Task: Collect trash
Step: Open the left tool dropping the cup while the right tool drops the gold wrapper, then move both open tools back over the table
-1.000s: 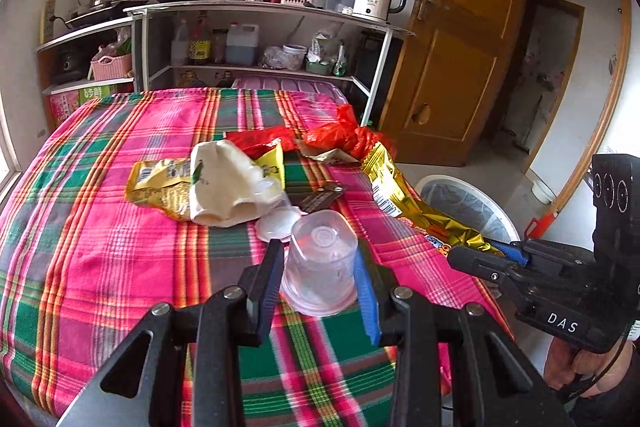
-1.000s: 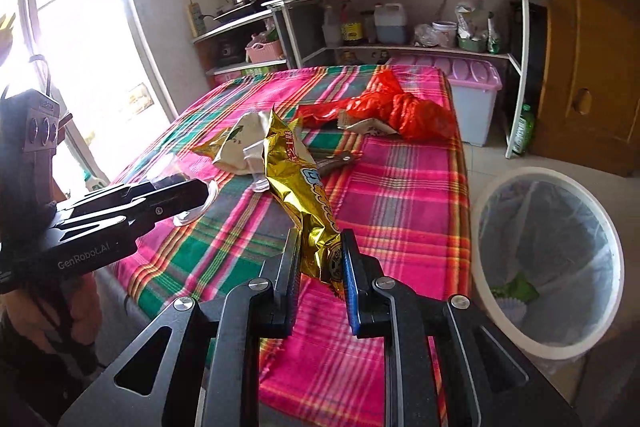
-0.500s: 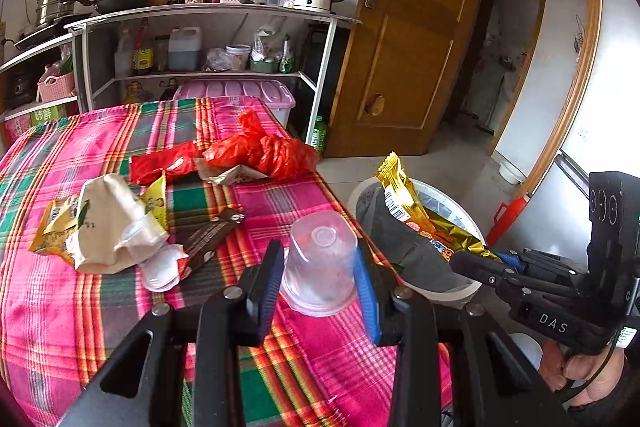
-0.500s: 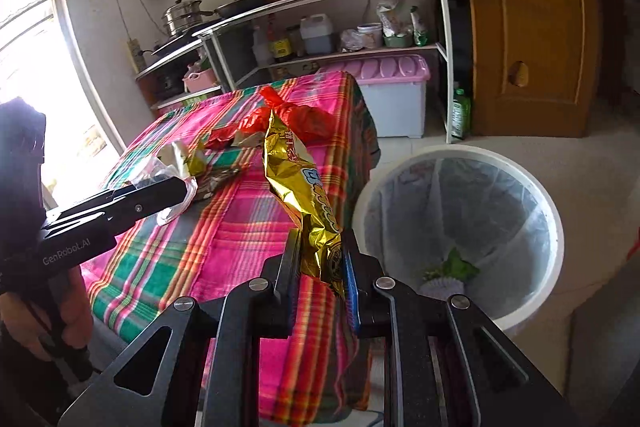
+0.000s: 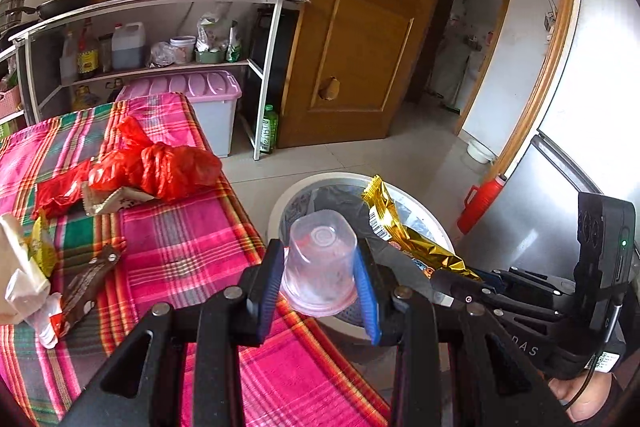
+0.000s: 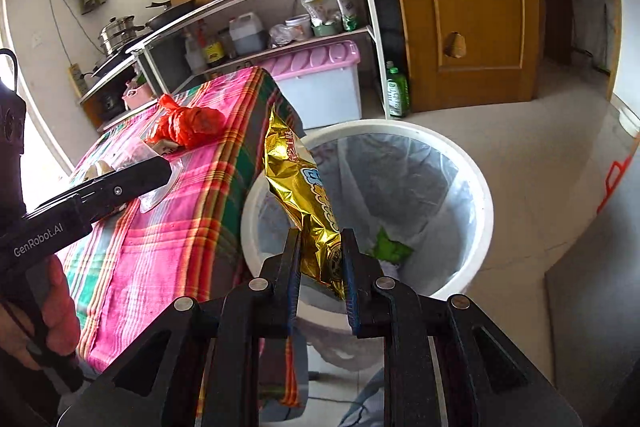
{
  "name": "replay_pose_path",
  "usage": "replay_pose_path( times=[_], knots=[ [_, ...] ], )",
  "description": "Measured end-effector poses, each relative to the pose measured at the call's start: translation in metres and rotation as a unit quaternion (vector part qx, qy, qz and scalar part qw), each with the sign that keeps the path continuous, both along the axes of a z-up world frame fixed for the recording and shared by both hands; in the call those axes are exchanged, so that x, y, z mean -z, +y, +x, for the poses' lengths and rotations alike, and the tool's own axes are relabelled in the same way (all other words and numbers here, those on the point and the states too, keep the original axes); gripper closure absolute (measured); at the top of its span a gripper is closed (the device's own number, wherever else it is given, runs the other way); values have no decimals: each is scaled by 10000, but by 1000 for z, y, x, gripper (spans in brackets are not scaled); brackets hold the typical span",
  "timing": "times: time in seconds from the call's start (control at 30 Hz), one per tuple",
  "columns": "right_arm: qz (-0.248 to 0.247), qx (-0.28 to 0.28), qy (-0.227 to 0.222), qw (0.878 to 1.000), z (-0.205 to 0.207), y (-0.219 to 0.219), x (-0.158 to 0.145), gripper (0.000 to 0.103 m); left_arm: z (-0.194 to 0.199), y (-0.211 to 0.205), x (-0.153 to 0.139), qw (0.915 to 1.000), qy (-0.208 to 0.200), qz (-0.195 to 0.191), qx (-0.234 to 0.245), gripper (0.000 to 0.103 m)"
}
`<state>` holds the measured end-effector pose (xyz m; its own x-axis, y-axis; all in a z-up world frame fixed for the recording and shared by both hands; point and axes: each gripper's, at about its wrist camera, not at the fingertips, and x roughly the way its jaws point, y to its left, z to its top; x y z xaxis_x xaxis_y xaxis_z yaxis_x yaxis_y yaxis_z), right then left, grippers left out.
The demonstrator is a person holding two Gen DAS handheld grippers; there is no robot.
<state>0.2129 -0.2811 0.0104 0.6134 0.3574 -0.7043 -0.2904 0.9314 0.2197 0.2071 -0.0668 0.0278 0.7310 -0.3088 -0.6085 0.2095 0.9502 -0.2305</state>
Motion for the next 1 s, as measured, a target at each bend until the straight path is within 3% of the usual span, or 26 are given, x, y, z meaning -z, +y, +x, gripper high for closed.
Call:
replay_pose_path(
  times=[0.53,0.67,0.77,1.0],
  knots=[
    [-106,335,390,9986,29,-19,24,82,35,-28,28,9982,541,-202,183,67],
    [-158,329,501,9981,34,-18,31,76,34,-25,27,9981,526,-266,153,67],
    [-152,309,550,9979,35,-16,34,56,32,-23,25,9982,511,-268,152,67],
    [-118,304,404,9986,27,-15,26,54,22,-14,18,9988,396,-277,77,67]
  ],
)
